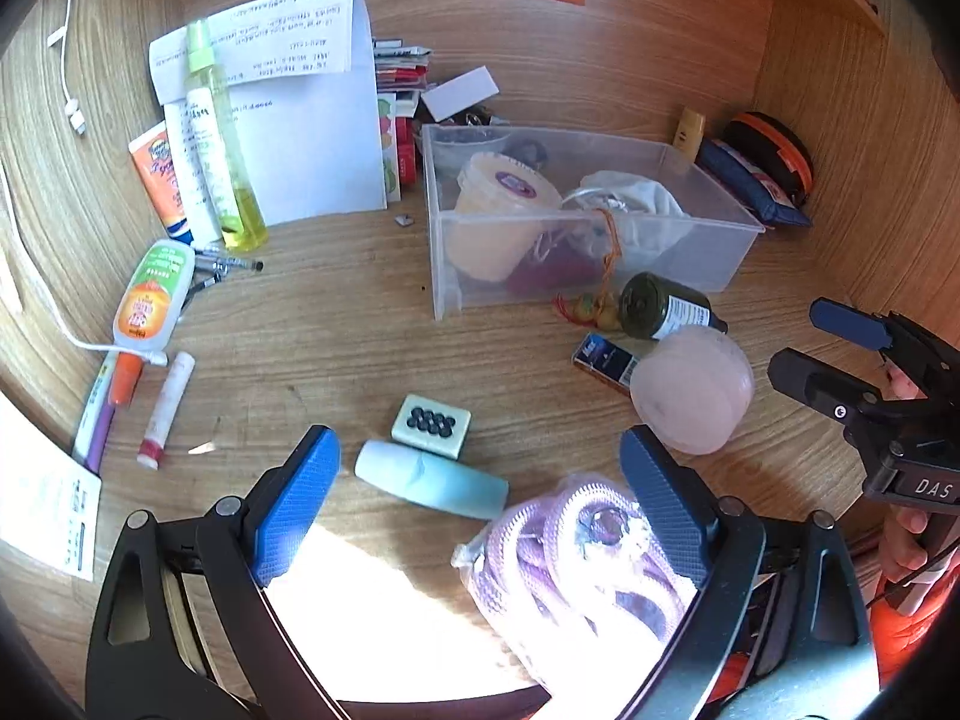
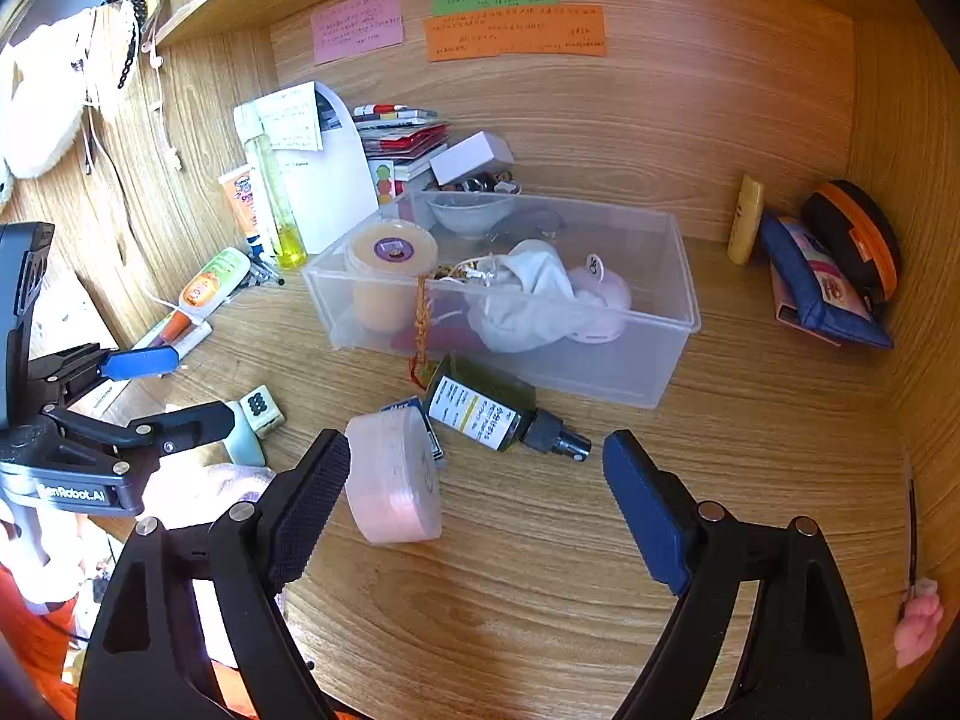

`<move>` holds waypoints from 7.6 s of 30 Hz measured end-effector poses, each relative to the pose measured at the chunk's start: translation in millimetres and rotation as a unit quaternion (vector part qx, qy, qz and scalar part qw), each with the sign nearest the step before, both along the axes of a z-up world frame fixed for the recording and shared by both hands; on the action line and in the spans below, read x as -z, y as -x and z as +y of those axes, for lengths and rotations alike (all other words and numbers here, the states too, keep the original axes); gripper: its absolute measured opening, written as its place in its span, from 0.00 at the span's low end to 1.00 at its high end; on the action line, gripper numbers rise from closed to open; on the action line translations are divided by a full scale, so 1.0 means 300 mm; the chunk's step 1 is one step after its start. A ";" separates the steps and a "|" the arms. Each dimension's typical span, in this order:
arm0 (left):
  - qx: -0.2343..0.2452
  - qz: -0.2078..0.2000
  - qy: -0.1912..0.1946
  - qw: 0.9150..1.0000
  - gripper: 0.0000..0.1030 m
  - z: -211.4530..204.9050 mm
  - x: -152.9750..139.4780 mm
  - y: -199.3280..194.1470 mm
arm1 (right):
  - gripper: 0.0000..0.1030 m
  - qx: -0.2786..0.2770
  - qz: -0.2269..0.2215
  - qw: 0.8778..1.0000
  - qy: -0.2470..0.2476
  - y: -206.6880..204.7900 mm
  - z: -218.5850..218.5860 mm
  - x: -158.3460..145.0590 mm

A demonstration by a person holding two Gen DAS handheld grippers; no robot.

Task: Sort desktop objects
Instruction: 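Grasp the bagged pink rope with the left tool while the right tool grasps the pink roll, then carry the bagged rope and pink roll with both tools toward the clear box, then lower the bagged rope and pink roll into the box and open both tools, then grasp the small white patterned box with the left tool while the right tool grasps the green spray bottle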

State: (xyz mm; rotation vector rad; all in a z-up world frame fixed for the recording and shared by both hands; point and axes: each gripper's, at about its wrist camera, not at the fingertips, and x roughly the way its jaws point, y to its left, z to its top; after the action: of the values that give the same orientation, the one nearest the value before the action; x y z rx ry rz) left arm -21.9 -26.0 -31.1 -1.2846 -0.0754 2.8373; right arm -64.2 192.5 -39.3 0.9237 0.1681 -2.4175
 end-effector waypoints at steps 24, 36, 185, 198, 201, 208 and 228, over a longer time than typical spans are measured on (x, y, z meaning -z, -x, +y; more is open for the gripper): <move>-0.010 -0.087 -0.074 0.993 0.94 0.109 0.154 -0.095 | 0.82 -0.020 -0.013 1.000 -0.004 -0.042 -0.005 0.060; 0.008 -0.053 0.023 0.998 0.94 0.158 0.183 -0.098 | 0.82 -0.030 -0.015 0.999 -0.031 -0.018 -0.086 0.099; 0.058 0.077 0.024 0.995 0.94 0.076 -0.206 0.487 | 0.74 0.034 0.042 0.998 -0.043 0.351 0.019 -0.091; 0.022 0.055 0.057 0.997 0.94 -0.087 -0.153 0.320 | 0.74 0.019 0.047 0.997 -0.052 0.242 -0.006 -0.078; 0.016 0.042 0.057 0.997 0.94 -0.122 -0.121 0.289 | 0.74 0.016 0.044 0.997 -0.057 0.222 -0.017 -0.067; 0.009 -0.003 0.051 0.999 0.94 -0.176 -0.013 0.234 | 0.75 0.006 0.028 0.998 -0.063 0.187 -0.038 -0.009; 0.025 -0.042 0.044 0.998 0.79 -0.179 0.150 0.132 | 0.75 -0.014 -0.041 0.995 -0.085 0.222 -0.170 0.182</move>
State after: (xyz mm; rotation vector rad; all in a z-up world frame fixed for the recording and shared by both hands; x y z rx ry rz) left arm -61.5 -79.6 -76.1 -1.4004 0.0790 2.7742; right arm -130.7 141.5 -93.8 1.0863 0.3585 -2.3617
